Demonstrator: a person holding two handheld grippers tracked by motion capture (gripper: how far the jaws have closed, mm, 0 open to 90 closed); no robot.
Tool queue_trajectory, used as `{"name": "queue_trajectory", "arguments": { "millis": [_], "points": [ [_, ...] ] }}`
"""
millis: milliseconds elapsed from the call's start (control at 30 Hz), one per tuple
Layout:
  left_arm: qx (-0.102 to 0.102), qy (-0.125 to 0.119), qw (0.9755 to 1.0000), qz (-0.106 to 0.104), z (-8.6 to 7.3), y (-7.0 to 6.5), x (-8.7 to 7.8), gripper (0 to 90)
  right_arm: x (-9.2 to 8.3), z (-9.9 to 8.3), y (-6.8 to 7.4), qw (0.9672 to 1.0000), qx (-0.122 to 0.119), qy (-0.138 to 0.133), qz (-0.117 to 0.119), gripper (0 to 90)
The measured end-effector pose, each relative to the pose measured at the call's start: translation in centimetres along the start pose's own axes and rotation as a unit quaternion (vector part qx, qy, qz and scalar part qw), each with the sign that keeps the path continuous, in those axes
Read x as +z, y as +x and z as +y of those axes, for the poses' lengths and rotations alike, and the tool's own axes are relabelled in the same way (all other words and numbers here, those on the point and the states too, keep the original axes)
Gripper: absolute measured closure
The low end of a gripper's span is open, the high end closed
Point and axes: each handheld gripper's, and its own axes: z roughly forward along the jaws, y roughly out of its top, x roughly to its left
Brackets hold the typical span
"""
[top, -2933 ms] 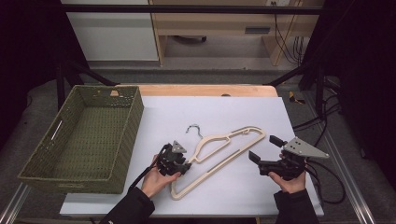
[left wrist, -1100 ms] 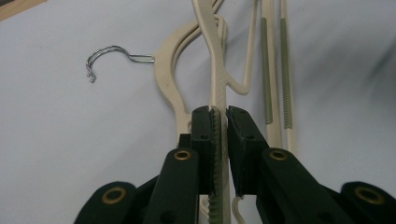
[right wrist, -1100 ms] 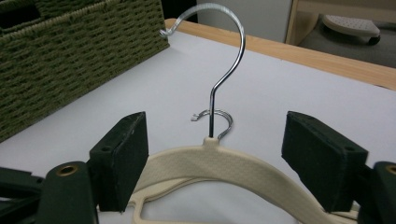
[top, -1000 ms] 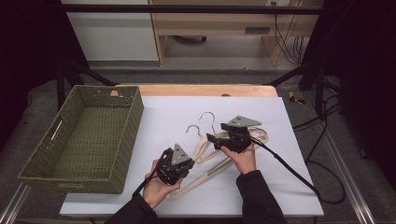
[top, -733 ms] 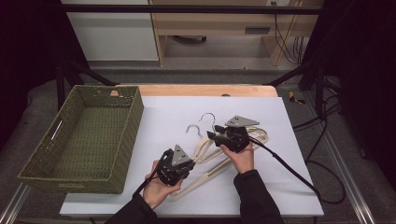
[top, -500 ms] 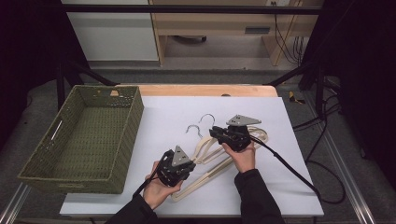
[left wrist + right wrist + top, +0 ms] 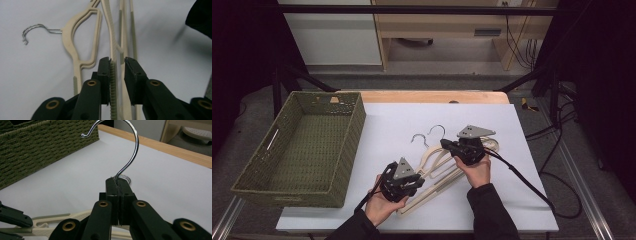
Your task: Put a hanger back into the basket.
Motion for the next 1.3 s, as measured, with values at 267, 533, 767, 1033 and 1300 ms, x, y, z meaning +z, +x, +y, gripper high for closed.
{"name": "queue_trajectory", "arguments": {
  "millis": [267,533,767,1033,1300],
  "points": [
    [-0.017,-0.045,0.9986,-0.021,2.6,0.6,-0.9,42.9,-2.4,0.5,0.9,0.9995,-0.009,-0.027,0.012,89.6],
    [-0.010,-0.031,0.9982,-0.050,5.7,0.6,1.7,49.7,-4.1,0.8,1.5,0.9979,-0.013,-0.056,0.030,89.6],
    [-0.013,-0.026,0.9980,-0.057,6.2,0.5,3.1,69.9,-4.6,0.8,1.8,0.9971,-0.021,-0.064,0.035,89.6],
    [-0.014,-0.036,0.9979,-0.052,6.1,0.2,2.6,84.5,-4.9,0.8,2.0,0.9965,-0.025,-0.070,0.037,87.1],
    [-0.014,-0.049,0.9979,-0.039,5.8,0.4,1.7,85.7,-6.3,0.7,2.3,0.9956,-0.034,-0.080,0.034,64.2]
  ]
}}
